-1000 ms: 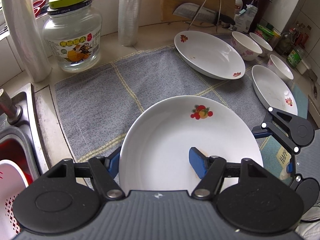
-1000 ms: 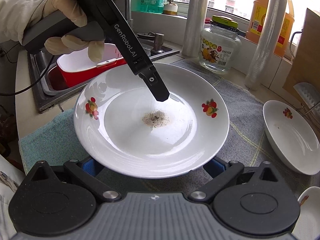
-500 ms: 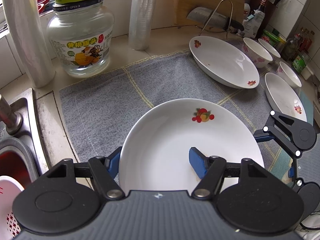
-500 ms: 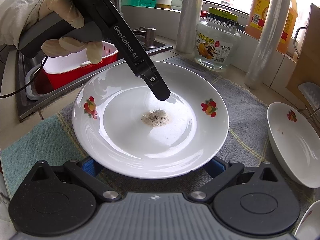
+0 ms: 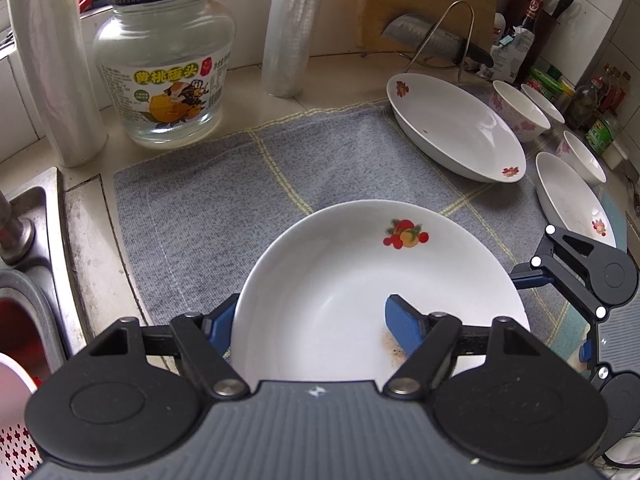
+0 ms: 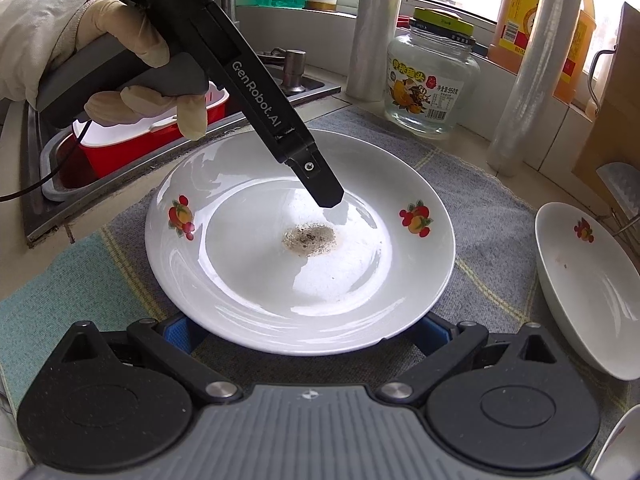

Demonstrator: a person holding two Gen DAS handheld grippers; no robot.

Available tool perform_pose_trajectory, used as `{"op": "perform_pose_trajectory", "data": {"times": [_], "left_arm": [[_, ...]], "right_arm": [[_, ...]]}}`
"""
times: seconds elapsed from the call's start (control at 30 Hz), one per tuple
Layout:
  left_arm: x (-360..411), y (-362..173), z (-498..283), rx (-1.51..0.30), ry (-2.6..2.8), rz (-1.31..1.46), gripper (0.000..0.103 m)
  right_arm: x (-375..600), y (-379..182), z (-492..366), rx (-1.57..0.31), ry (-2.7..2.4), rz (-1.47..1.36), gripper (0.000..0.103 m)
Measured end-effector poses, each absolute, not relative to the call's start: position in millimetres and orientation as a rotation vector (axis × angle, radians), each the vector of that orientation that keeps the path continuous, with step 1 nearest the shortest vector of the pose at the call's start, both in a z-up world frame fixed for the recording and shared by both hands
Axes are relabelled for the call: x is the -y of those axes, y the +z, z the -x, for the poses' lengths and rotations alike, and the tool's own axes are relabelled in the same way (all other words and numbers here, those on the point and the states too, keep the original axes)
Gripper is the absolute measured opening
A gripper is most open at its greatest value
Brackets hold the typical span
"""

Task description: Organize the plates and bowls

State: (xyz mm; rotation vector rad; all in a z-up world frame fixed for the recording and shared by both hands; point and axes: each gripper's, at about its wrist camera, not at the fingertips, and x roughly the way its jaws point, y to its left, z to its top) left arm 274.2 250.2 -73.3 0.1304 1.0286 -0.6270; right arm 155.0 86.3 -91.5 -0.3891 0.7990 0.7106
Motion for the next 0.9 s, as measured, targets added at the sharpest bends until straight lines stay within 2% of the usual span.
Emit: {"op": "perform_pose_trajectory", "data": {"times": [0.33,0.57,0.9], "left_arm": [[-258.7,-44.2,-245.1,-0.876,-0.526,-0.157,0.093],[-241.1,-15.0,-199.9,-0.754,-0.429,-0.222,0.094],[-194.4,-10.8,-152.6,-0.769,-0.490,-0.089,0.096]], "right_arm": [[-72.8,-81.8,-142.7,-0.825,0.617,0.400,0.103],[-48.9,-60.4,-119.5,-0.796,0.456,0.374,0.103],[11.5,-45.0,-77.5,-0.785,0.206,0.295,0.103]]}}
